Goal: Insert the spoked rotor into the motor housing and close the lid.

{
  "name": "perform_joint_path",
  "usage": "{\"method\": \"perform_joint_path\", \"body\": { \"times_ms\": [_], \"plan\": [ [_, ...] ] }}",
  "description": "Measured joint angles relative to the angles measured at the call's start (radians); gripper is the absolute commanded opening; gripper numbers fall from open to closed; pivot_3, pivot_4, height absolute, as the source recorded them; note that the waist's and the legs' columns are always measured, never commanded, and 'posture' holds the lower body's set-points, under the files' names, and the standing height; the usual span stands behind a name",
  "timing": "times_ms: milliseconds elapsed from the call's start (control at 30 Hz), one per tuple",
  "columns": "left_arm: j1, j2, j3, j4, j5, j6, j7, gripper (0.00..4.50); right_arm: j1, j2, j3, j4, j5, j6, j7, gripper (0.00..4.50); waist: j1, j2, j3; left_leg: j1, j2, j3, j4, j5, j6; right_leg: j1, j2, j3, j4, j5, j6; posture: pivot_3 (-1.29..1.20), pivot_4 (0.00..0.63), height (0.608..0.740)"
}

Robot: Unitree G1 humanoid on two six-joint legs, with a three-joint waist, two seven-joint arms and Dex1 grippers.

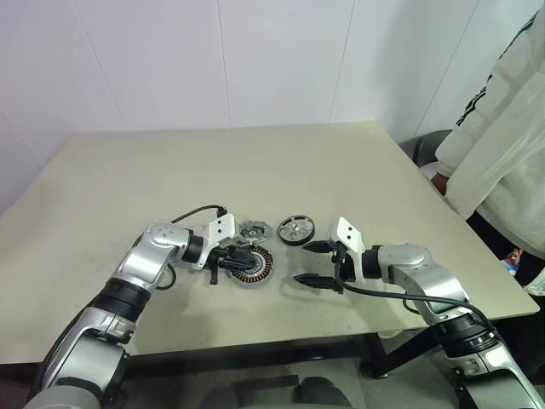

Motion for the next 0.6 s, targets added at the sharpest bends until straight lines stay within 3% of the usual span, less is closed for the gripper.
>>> {"method": "perform_joint_path", "body": {
  "times_ms": [133,500,533,600],
  "plan": [
    [-0.004,-0.001,0.0,0.007,0.009,-0.002,0.006,0.76,0.0,0.0,0.0,0.0,0.0,0.0,0.0,4.5,0.0,0.0,0.0,0.0,0.0,0.0,0.0,0.0,0.0,0.0,0.0,0.0,0.0,0.0,0.0,0.0,0.0,0.74],
    [-0.004,0.0,0.002,-0.007,-0.006,0.048,-0.009,4.24,0.0,0.003,0.0,0.0,0.0,0.0,0.0,4.5,0.0,0.0,0.0,0.0,0.0,0.0,0.0,0.0,0.0,0.0,0.0,0.0,0.0,0.0,0.0,0.0,0.0,0.74],
    [-0.004,0.0,0.002,-0.008,-0.008,0.051,-0.009,4.45,0.0,0.004,0.0,0.0,0.0,0.0,0.0,4.5,0.0,0.0,0.0,0.0,0.0,0.0,0.0,0.0,0.0,0.0,0.0,0.0,0.0,0.0,0.0,0.0,0.0,0.74],
    [-0.003,0.0,0.007,-0.016,-0.013,0.06,-0.006,4.45,0.0,0.005,0.0,0.0,0.0,0.0,0.0,4.5,0.0,0.0,0.0,0.0,0.0,0.0,0.0,0.0,0.0,0.0,0.0,0.0,0.0,0.0,0.0,0.0,0.0,0.74]
  ]
}}
